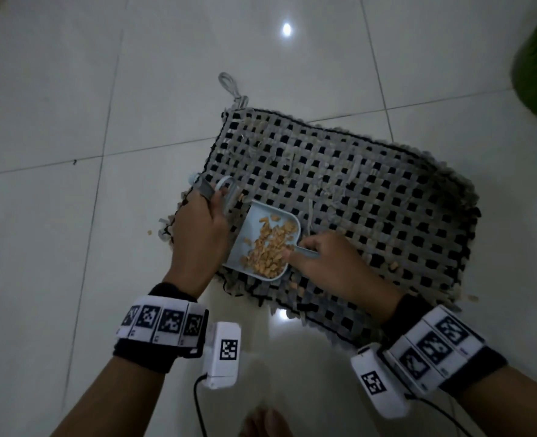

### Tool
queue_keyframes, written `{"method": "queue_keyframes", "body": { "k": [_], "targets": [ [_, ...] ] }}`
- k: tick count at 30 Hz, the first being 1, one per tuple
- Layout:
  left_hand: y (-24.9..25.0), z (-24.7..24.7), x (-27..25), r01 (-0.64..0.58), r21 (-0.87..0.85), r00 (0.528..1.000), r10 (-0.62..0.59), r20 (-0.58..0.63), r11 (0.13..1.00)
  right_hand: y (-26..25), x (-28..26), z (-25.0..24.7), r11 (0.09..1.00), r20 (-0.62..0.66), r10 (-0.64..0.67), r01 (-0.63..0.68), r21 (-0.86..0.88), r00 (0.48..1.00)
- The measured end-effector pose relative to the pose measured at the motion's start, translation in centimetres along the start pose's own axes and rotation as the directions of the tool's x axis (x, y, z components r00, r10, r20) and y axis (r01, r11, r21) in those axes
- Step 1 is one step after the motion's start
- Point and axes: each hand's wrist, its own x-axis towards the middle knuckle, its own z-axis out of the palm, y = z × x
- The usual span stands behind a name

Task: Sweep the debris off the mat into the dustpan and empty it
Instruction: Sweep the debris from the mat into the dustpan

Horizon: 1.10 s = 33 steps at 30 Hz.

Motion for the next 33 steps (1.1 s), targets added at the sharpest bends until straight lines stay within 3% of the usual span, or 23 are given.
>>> {"method": "queue_keyframes", "body": {
  "k": [7, 14, 22, 24, 29, 33],
  "targets": [
    [0.4, 0.2, 1.4, -0.097, 0.093, 0.989, 0.086, 0.119, 0.991, 0.0, 0.5, -1.0, 1.000, -0.009, 0.018, -0.018, -0.013, 1.000],
    [1.0, -2.2, 1.3, -0.081, 0.204, 0.955, 0.016, 0.297, 0.976, -0.4, 0.4, -1.6, 0.999, -0.004, 0.040, -0.040, -0.018, 0.999],
    [0.0, -1.8, 0.7, 0.011, 0.060, 0.996, -0.017, 0.091, 0.998, -0.7, 0.1, -1.5, 0.999, -0.002, 0.029, -0.029, -0.045, 1.000],
    [0.2, -1.4, 0.5, -0.012, 0.051, 0.997, 0.008, 0.083, 0.999, -0.8, 0.1, -1.5, 0.998, -0.001, 0.024, -0.024, -0.060, 1.000],
    [0.7, -1.6, 0.5, -0.021, 0.141, 0.979, -0.008, 0.202, 0.990, -1.0, 0.0, -1.5, 0.996, -0.008, 0.010, -0.010, -0.091, 1.000],
    [0.8, -2.2, 0.8, -0.009, 0.078, 0.997, 0.003, 0.076, 0.997, -1.0, 0.0, -1.4, 0.995, -0.013, 0.006, -0.007, -0.099, 1.000]
  ]
}}
